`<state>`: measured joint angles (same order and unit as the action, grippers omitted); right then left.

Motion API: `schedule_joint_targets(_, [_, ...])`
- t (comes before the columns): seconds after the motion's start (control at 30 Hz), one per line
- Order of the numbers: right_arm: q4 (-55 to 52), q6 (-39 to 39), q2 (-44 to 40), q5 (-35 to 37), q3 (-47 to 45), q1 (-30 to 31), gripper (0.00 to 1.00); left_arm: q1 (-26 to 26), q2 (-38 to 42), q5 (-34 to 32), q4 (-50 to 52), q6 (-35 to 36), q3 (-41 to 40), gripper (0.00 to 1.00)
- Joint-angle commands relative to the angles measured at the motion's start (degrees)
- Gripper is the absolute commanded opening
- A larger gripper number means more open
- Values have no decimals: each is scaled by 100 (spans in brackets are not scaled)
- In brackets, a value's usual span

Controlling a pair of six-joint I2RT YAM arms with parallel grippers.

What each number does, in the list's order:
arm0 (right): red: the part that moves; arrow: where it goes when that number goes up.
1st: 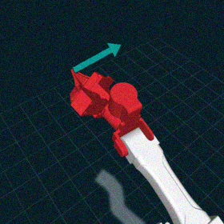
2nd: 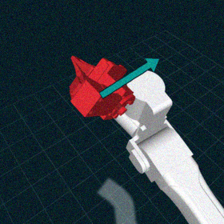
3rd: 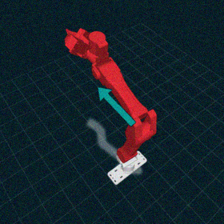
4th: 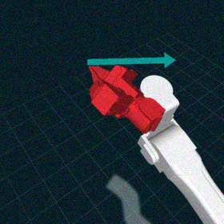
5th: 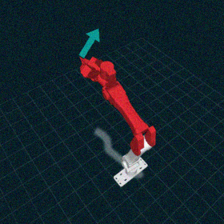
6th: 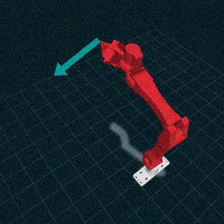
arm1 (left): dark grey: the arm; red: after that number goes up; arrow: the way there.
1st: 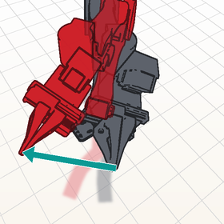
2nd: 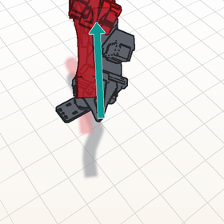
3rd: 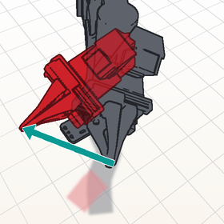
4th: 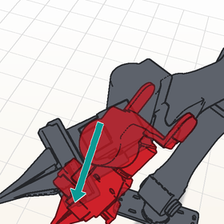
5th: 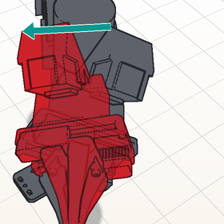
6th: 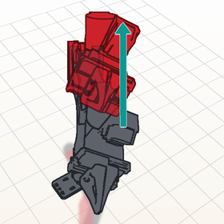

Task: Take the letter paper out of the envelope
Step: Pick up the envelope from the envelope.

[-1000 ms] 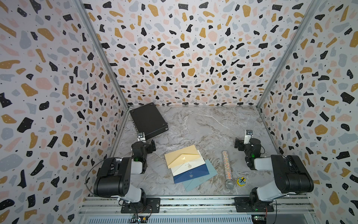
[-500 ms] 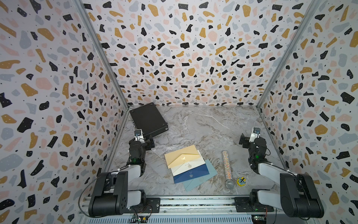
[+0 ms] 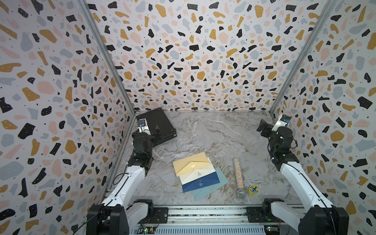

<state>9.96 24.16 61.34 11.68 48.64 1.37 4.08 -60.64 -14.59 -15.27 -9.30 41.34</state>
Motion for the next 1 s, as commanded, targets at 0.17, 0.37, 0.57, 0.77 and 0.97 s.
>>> schedule_joint_targets(0.17, [-2040, 2744, 218, -1367, 485, -3, 99, -313, 347, 68, 3655, -2953, 1644, 99])
schedule_joint_targets(0.37, [-4611, 2474, 914, -360, 2071, 475, 99, 13, -547, 526, 5342, -3479, 2360, 99])
schedule_joint_targets(0.57, [-5584, 2295, 1456, -738, 2694, 1174, 90, 14, -1091, 2585, 5985, -3471, 1949, 84])
schedule_joint_targets(0.77, [-6329, 2318, 1747, -846, 2727, 2442, 87, 15, -840, 4170, 5634, -3844, 812, 73])
schedule_joint_targets(0.97, [-6138, 2477, 1819, -1300, 2296, 3224, 80, 187, -1123, 5092, 5014, -3246, 771, 66])
